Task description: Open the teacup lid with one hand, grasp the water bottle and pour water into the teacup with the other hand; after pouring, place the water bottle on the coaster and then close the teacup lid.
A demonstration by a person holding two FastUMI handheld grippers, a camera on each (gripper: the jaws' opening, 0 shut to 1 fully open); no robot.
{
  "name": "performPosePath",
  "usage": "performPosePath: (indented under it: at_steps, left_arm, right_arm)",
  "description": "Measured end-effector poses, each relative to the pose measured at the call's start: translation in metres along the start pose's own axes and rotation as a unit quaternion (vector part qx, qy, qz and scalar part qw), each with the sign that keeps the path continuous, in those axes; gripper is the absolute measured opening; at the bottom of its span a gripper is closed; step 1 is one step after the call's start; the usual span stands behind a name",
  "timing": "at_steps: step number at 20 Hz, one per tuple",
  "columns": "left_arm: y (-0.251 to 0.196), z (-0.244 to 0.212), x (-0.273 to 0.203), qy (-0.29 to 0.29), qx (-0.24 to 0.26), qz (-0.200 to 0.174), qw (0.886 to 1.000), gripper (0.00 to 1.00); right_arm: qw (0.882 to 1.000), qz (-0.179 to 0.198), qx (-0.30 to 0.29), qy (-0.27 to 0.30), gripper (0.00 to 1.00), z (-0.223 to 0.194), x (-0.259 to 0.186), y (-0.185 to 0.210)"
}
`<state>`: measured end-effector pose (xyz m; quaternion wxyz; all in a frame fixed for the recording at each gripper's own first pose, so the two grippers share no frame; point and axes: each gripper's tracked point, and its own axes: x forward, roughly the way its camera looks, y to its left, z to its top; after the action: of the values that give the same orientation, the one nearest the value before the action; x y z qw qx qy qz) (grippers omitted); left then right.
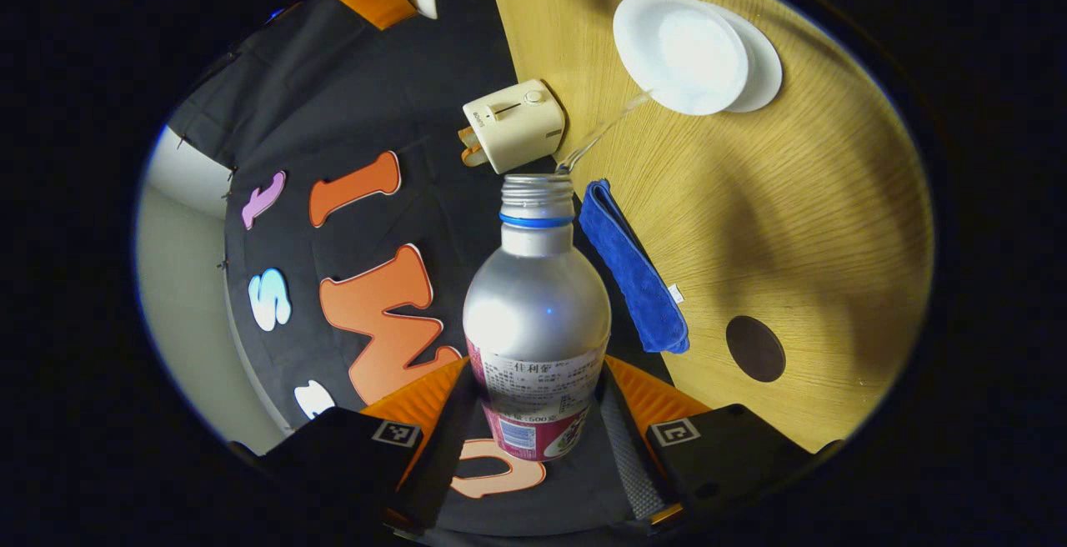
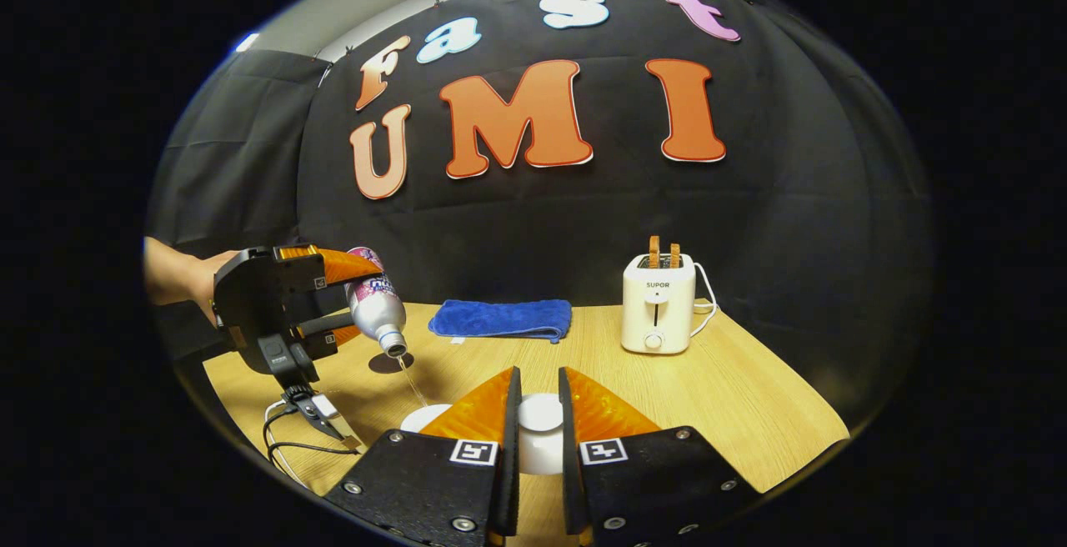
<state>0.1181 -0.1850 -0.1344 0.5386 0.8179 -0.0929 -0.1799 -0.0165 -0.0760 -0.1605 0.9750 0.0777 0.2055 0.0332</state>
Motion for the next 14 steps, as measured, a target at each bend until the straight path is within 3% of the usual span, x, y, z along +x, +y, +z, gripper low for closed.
performPosePath:
  at_steps: [14]
  left_arm:
    - [0.015,0.025,0.001,-0.032,0.052,0.026,0.998,0.85]
  right_arm:
    - [1.000,0.001,-0.003,0.004,0.22,-0.005,-0.003,0.001]
